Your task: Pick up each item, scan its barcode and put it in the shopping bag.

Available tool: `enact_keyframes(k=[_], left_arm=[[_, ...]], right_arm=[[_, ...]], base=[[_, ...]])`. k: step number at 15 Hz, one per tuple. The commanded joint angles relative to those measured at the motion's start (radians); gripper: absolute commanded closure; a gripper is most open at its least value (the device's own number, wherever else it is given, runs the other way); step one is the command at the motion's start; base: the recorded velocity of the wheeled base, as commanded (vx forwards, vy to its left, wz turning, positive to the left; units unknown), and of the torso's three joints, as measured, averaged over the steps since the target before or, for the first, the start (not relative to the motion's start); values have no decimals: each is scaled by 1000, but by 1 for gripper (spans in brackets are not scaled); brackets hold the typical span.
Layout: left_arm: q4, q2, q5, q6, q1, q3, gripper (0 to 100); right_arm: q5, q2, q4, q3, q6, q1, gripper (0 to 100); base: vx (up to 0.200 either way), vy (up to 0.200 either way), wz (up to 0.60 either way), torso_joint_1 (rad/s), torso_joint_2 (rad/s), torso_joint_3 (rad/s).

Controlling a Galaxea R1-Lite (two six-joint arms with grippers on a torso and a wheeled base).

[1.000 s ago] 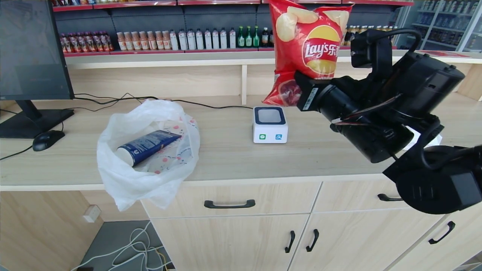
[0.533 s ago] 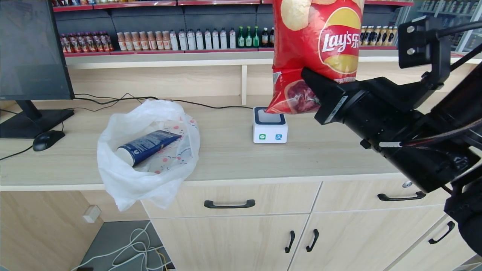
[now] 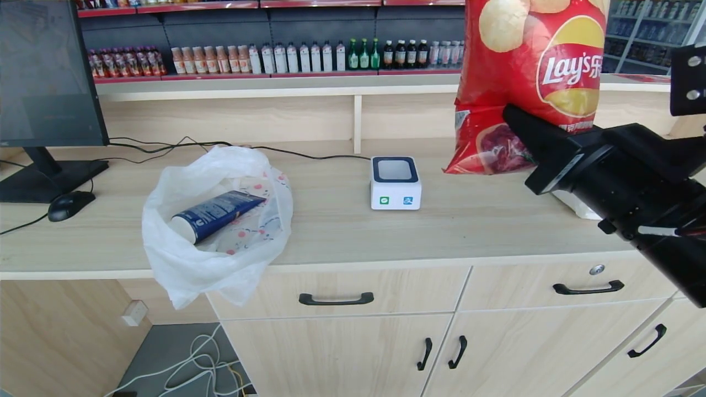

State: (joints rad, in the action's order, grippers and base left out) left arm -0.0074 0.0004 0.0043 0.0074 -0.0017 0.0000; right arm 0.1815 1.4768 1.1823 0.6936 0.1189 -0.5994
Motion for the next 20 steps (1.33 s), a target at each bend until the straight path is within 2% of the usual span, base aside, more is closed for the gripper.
enact_keyframes(k=[1,3,5,9,11,19,20], left_arm=[[0,0,0,-1,0,0,100],[0,0,0,0,0,0,100],[0,0,0,-1,0,0,100],[0,0,0,-1,0,0,100],[0,0,0,-1,0,0,100],[0,0,2,-1,0,0,100],[0,0,0,0,0,0,100]], right_arm=[[-7,-35,8,-74,33,15,100],[-11,-30,6,-29,21,30,100],[-114,-27,-1,44,-51,44,100],[-145,-9,26,30,-62,300,100],[-149,19,39,43,-62,354,100],[-163,-24,77,-105,-65,354,100],[-168,-29,88,-121,-68,354,100]], base=[[0,0,0,0,0,0],[0,0,0,0,0,0],[0,0,0,0,0,0],[0,0,0,0,0,0],[0,0,0,0,0,0],[-200,0,0,1,4,2],[0,0,0,0,0,0]])
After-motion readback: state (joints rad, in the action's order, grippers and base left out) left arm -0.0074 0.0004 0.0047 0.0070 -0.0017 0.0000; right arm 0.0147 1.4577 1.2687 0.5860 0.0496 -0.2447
